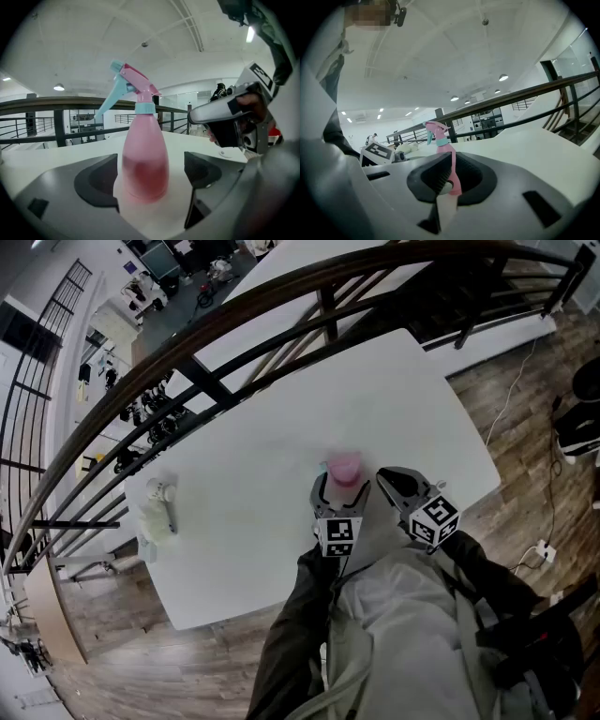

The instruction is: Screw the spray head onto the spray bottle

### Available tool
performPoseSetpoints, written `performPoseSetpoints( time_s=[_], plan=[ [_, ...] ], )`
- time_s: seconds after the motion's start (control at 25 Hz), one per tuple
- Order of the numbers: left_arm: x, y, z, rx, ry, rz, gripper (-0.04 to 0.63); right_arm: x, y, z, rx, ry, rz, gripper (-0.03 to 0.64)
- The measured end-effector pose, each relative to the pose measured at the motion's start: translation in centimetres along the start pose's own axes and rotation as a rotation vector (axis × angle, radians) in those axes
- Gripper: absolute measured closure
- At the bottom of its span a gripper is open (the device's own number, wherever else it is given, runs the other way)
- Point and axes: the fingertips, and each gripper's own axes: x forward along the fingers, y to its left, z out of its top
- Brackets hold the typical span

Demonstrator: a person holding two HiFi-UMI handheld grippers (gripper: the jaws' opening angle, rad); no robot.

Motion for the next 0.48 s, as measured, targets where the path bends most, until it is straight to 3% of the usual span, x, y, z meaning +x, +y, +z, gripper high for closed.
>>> performPoseSetpoints(
  time_s=[0.2, 0.48],
  plan=[
    [2.1, 0.8, -0.6, 0.002, 0.001, 0.032, 0.160, -0.2, -0.8, 1.9, -0.045, -0.027, 0.013, 0.617],
    [4.3, 1.3, -1.1, -0.070, 0.060, 0.003, 0.161, -0.8, -1.6, 5.2, -0.189, -0.083, -0.040, 0.620]
  ],
)
